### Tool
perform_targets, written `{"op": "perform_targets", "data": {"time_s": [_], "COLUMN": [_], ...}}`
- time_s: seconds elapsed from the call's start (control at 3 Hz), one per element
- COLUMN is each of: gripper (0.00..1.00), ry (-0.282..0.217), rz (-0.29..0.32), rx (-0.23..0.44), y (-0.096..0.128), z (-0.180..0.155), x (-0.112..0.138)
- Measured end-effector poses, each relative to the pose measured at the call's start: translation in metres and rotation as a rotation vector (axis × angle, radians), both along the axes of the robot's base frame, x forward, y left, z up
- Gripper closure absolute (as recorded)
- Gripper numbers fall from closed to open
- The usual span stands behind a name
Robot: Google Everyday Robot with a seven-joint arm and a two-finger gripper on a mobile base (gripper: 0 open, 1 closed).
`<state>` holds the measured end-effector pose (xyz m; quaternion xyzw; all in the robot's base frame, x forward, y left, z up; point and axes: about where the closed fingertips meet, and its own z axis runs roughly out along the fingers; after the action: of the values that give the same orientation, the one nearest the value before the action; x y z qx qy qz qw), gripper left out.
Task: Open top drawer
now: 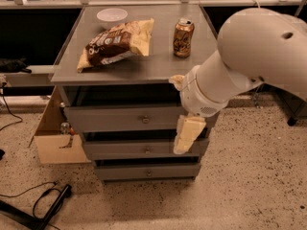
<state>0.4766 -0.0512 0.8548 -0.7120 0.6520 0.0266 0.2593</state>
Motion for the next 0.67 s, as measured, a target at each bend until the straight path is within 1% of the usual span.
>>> {"op": "perform_targets", "data": {"time_s": [0.33, 0.67], "gripper": [0.00, 0.00], "ry": [0.006, 0.014], "rz": [0.001, 0.022], "rx": [-0.012, -0.085], "y": [0.013, 0.022], "z": [-0.015, -0.048], "x": [-0.008, -0.001]}}
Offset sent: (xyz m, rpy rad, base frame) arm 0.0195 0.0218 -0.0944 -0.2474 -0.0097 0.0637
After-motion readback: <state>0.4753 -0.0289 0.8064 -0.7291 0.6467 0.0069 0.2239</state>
